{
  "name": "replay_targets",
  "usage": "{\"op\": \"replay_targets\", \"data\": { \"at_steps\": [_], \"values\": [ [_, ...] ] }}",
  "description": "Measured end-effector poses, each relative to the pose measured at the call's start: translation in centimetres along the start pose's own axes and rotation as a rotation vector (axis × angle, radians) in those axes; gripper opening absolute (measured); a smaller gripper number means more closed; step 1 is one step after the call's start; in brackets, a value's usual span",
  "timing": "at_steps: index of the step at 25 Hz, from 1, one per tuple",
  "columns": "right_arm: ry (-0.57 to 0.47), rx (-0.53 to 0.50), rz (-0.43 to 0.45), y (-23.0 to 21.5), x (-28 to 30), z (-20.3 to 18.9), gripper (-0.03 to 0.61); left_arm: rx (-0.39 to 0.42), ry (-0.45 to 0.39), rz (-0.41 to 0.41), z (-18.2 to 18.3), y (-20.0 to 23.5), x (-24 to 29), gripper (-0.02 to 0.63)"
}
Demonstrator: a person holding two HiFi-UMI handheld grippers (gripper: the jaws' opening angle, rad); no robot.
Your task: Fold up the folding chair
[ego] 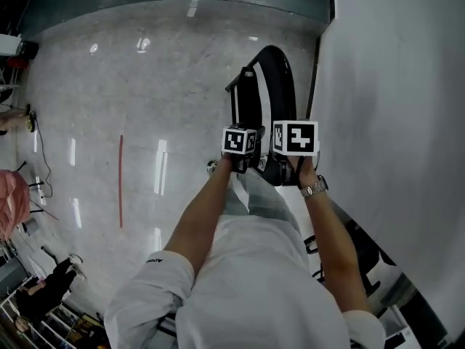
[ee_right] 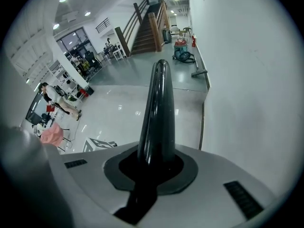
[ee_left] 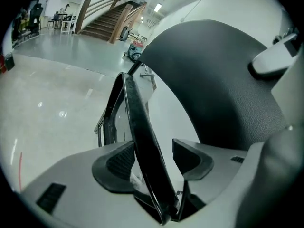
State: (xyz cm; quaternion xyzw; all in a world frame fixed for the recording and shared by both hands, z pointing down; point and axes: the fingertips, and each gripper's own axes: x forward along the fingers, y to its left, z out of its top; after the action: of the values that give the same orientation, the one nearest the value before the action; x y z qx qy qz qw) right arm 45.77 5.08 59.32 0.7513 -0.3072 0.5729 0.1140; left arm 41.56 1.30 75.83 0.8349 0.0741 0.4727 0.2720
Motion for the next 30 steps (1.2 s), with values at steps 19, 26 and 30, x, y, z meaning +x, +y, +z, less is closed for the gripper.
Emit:
{"op": "replay_targets", "data": {
  "at_steps": [19,26,30],
  "values": [
    [-0.040,0.164,-0.097,-14.0,-4.9,-1.2,0.041,0.121,0.100,-0.116,1.2,-12.7,8.5,0.249],
    [-0.046,0.285,-0.153,-19.0,-7.4,-4.6,0.041,0.199,0.180,-0.185,-1.1,-18.4,10.9,0.249],
    [-0.051,0.307,-0.162,-20.0,-8.2,-5.1,0.043,0.246,0.206,-0.212,-1.5,-19.7,11.5,0.249]
  ]
}}
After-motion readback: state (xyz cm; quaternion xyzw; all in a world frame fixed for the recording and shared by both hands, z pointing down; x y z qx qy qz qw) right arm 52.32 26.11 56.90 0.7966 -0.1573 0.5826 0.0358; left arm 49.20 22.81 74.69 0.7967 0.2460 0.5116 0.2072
